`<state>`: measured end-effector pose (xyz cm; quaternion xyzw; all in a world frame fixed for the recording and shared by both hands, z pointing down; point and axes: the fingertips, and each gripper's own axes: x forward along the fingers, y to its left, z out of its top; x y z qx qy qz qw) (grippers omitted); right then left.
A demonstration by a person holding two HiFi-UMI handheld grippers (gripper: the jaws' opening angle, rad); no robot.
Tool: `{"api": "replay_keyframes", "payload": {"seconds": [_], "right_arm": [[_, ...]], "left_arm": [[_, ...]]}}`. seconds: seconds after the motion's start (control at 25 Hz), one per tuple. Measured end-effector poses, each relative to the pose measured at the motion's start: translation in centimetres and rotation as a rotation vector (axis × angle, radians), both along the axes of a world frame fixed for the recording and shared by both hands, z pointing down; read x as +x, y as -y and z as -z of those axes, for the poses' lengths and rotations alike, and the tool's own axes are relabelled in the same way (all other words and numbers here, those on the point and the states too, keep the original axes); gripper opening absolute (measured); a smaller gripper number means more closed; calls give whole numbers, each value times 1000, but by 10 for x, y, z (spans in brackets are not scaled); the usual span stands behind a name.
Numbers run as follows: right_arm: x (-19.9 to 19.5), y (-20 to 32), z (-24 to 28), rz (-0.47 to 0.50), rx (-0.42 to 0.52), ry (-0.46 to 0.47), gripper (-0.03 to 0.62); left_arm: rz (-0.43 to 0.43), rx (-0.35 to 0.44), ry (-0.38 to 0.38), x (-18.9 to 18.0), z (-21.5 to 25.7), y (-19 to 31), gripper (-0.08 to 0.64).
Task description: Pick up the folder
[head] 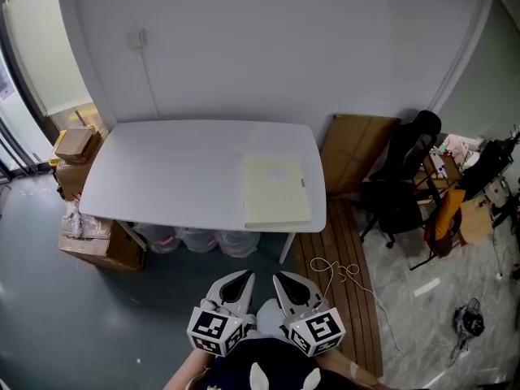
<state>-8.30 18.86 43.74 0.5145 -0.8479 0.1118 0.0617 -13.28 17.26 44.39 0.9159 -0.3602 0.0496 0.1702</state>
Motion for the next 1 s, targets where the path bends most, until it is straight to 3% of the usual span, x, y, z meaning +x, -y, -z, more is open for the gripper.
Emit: {"api": "replay_keyframes", "payload": {"seconds": [0.32,1.0], "right_arm": [[8,0,-9,-51,-33,4,12],[17,36,-15,-62,-43,22,12]], "left_arm": [[-43,-28,-6,8,-7,-1,3],[-42,-43,11,13,-13,35,3]]}}
